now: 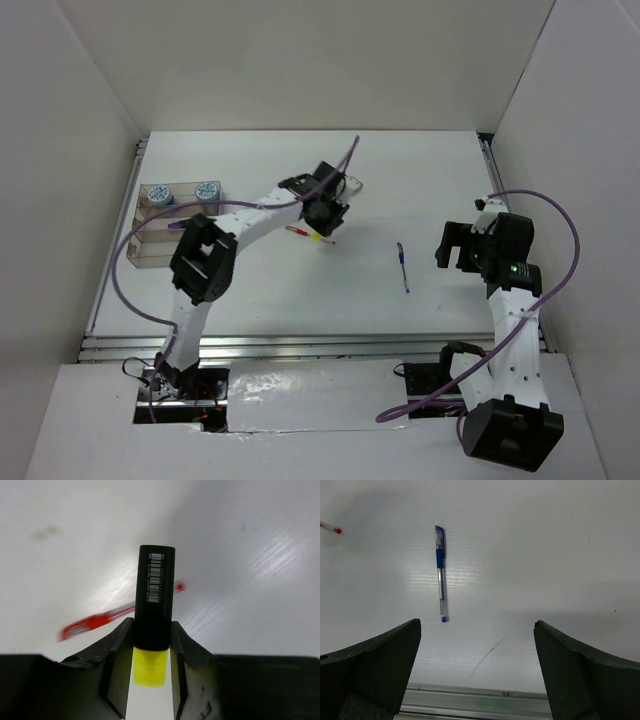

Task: Sort the stationery into containers
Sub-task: Pick up the pen from the center of the board, then place the pen in the storage box.

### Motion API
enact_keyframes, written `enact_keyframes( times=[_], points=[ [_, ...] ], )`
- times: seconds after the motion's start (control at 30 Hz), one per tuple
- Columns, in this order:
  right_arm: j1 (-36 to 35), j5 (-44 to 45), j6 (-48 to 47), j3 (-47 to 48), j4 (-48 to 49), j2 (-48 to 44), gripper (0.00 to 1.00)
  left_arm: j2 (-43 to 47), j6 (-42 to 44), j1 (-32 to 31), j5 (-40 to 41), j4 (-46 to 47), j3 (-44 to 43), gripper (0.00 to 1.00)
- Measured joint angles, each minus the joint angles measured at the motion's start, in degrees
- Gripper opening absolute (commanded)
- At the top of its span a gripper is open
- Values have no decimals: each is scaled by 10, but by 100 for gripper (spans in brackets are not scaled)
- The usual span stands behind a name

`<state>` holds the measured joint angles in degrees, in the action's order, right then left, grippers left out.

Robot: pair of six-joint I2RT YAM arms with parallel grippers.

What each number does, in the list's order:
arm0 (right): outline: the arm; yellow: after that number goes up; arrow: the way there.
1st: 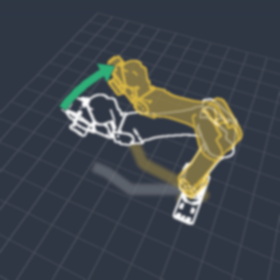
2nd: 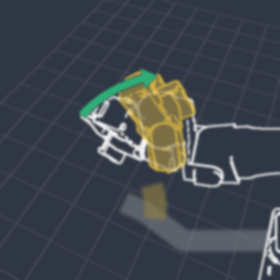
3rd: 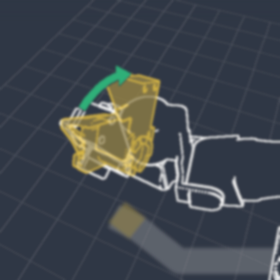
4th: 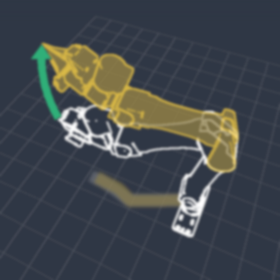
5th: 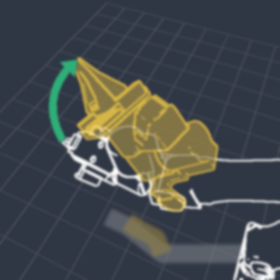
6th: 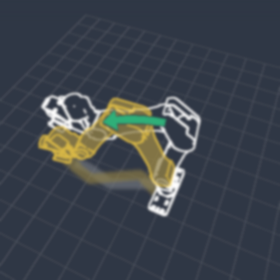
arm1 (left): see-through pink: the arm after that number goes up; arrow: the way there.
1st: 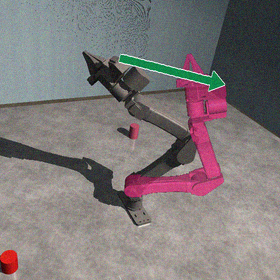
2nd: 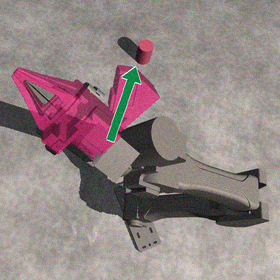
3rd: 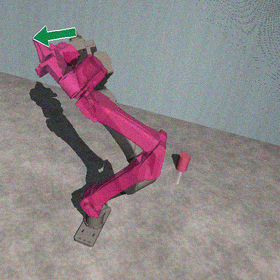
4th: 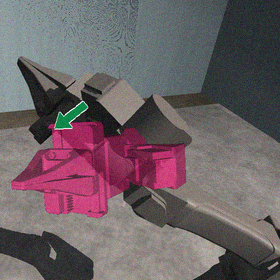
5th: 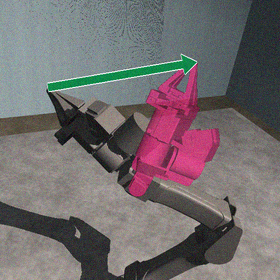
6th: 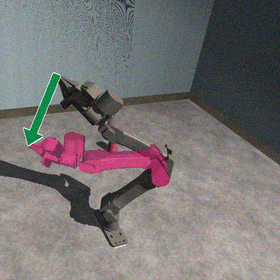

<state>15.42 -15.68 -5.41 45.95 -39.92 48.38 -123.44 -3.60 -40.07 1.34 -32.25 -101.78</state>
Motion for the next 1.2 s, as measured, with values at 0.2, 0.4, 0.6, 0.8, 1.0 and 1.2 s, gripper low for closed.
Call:
enact_keyframes(
  times=[0.2,0.4,0.6,0.8,1.0,1.2],
  points=[
    [-3,-7,0,0,0,6,100,196,200,151,-86,-43,13,0],
    [-21,-13,-2,2,-2,37,100,341,436,348,-172,-87,93,0],
    [-43,-16,-5,10,-5,66,100,306,667,500,-219,-184,151,0],
    [-73,-17,-11,23,-12,108,100,217,796,553,-235,-239,107,0],
    [-105,-12,-17,25,-17,139,100,190,862,550,-231,-234,99,1],
    [-119,-4,-17,35,-20,175,100,157,872,542,-211,-206,99,19]
  ],
)
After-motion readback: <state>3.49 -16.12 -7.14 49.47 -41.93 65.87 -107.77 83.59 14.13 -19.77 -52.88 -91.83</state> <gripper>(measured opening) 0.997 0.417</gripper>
